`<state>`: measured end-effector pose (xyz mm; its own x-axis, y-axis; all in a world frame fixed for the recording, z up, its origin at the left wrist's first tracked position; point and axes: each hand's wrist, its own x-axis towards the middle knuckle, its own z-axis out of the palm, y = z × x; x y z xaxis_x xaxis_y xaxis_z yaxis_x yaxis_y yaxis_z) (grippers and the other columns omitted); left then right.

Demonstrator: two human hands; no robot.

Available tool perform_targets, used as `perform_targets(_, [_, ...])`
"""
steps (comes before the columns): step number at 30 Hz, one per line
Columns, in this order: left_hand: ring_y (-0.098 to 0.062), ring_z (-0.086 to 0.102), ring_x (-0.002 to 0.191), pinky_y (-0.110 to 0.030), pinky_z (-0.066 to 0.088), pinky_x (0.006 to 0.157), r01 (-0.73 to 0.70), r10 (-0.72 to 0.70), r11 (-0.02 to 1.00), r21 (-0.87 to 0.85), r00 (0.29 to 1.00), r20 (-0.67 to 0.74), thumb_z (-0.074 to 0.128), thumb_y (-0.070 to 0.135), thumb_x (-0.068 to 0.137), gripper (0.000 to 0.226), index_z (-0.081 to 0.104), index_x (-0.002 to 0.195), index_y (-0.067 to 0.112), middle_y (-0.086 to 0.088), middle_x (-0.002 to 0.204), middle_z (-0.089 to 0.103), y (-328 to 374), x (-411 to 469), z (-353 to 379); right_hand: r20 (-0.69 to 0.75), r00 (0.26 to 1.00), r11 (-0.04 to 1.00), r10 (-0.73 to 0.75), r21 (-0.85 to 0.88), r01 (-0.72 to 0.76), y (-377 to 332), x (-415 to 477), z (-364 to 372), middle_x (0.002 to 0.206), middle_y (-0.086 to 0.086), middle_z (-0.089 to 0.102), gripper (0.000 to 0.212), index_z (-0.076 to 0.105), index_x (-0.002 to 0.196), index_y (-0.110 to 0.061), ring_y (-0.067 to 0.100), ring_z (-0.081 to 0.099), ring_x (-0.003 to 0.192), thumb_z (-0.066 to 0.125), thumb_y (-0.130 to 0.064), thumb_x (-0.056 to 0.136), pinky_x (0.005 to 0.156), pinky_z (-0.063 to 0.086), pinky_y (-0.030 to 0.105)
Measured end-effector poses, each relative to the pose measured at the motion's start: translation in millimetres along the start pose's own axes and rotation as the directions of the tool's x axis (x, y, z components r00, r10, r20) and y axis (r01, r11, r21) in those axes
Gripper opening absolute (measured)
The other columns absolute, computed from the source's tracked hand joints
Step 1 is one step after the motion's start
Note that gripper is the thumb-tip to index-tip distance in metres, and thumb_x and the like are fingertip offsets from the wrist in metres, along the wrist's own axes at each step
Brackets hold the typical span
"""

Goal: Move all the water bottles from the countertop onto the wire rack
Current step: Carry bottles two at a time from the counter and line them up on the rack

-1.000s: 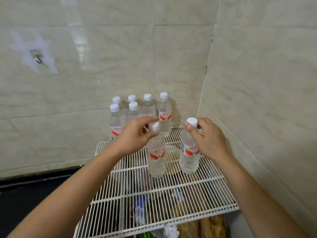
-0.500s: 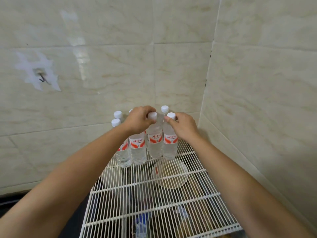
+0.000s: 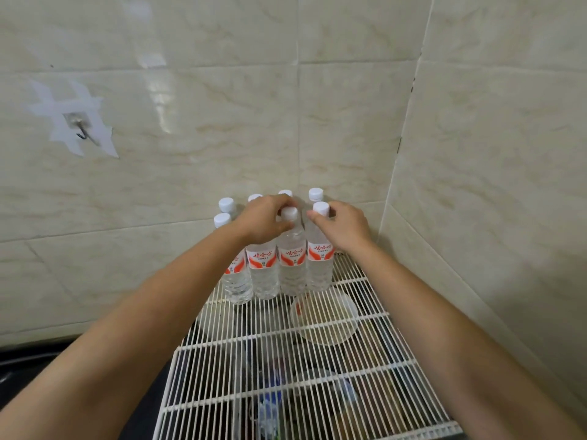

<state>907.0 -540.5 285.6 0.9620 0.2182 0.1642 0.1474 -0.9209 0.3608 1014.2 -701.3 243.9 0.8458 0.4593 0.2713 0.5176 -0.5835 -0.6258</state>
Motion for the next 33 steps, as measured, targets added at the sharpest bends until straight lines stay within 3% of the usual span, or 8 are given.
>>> perform_targets(3, [-0.027,0.054,0.128,-0.045,0.046,0.104,-0.001,0.000,0.993,0.121,1.000,0.013,0.068,0.045,0.090,0.063,0.048,0.144,0.021,-0.004,0.143,0.057,-1.0,-2.5,-13.6,0.025,1.000,1.000,-0.009,0.024,0.008,-6.5,-2.4,-16.0,0.119,0.001,0.069,0.056,0.065,0.122,-0.021,0.023,0.064,0.110,0.056,-0.067,0.091,0.085,0.051,0.036])
perform_targets(6, [-0.032,0.047,0.135,-0.051,0.042,0.107,0.060,-0.035,0.979,0.197,0.991,-0.129,0.053,0.058,0.095,0.066,0.042,0.149,0.021,-0.008,0.149,0.051,-4.5,-16.5,-31.0,-0.055,0.995,0.996,-0.084,-0.033,0.082,-15.5,-7.9,-36.3,0.145,0.005,0.055,0.064,0.048,0.146,-0.020,0.025,0.053,0.131,0.045,-0.063,0.099,0.101,0.043,0.039])
perform_targets(11, [-0.028,0.042,0.140,-0.049,0.035,0.111,0.122,-0.026,0.977,0.173,0.881,-0.472,0.041,0.052,0.102,0.058,0.044,0.149,0.019,-0.005,0.153,0.047,-8.9,-90.2,-15.7,-0.235,0.917,0.946,-0.322,-0.103,0.306,-7.3,-43.6,-26.9,0.149,0.010,0.048,0.056,0.046,0.146,-0.014,0.028,0.044,0.136,0.042,-0.050,0.103,0.107,0.039,0.040])
perform_targets(14, [-0.029,0.046,0.136,-0.046,0.036,0.111,0.188,-0.088,0.973,0.133,0.837,-0.540,0.042,0.048,0.101,0.056,0.048,0.146,0.015,-0.008,0.150,0.050,-12.9,-149.9,23.8,-0.284,0.856,0.900,-0.433,-0.090,0.426,-1.0,-81.2,13.1,0.152,0.017,0.044,0.056,0.049,0.143,-0.010,0.032,0.040,0.141,0.046,-0.047,0.101,0.114,0.033,0.046])
perform_targets(19, [-0.034,0.041,0.141,-0.054,0.037,0.110,0.494,-0.367,0.847,0.196,0.811,-0.456,0.037,0.051,0.101,0.060,0.044,0.148,0.015,-0.015,0.156,0.042,-20.8,-263.4,72.3,-0.019,0.860,0.861,-0.509,-0.003,0.509,-17.6,-136.1,71.4,0.167,0.016,0.017,0.068,0.031,0.156,-0.018,0.030,0.010,0.156,0.038,-0.057,0.101,0.126,0.011,0.052])
perform_targets(23, [-0.037,0.041,0.141,-0.054,0.037,0.110,0.686,-0.531,0.705,0.181,0.679,-0.506,0.037,0.051,0.099,0.063,0.047,0.147,0.011,-0.017,0.154,0.043,-28.3,-338.3,58.9,0.131,0.801,0.811,-0.584,0.053,0.582,-49.2,-167.7,104.9,0.170,0.013,0.006,0.071,0.025,0.160,-0.021,0.029,0.001,0.157,0.035,-0.061,0.101,0.127,0.006,0.050])
perform_targets(28, [-0.038,0.042,0.140,-0.052,0.036,0.111,0.784,-0.556,0.596,0.175,0.560,-0.614,0.040,0.049,0.101,0.060,0.048,0.146,0.010,-0.019,0.153,0.044,-43.0,-415.8,21.2,0.225,0.762,0.795,-0.607,0.157,0.587,-105.8,-239.4,141.4,0.169,0.016,0.009,0.071,0.028,0.158,-0.019,0.031,0.002,0.157,0.036,-0.060,0.101,0.126,0.007,0.050])
perform_targets(33, [-0.037,0.038,0.144,-0.051,0.032,0.113,0.846,-0.604,0.511,0.156,0.482,-0.635,0.033,0.053,0.100,0.063,0.047,0.147,0.013,-0.017,0.156,0.040,-80.5,-515.7,-5.5,0.275,0.668,0.721,-0.691,0.198,0.664,-180.1,-315.0,186.3,0.170,0.014,0.005,0.071,0.021,0.160,-0.021,0.028,-0.003,0.157,0.035,-0.060,0.102,0.126,0.003,0.049])
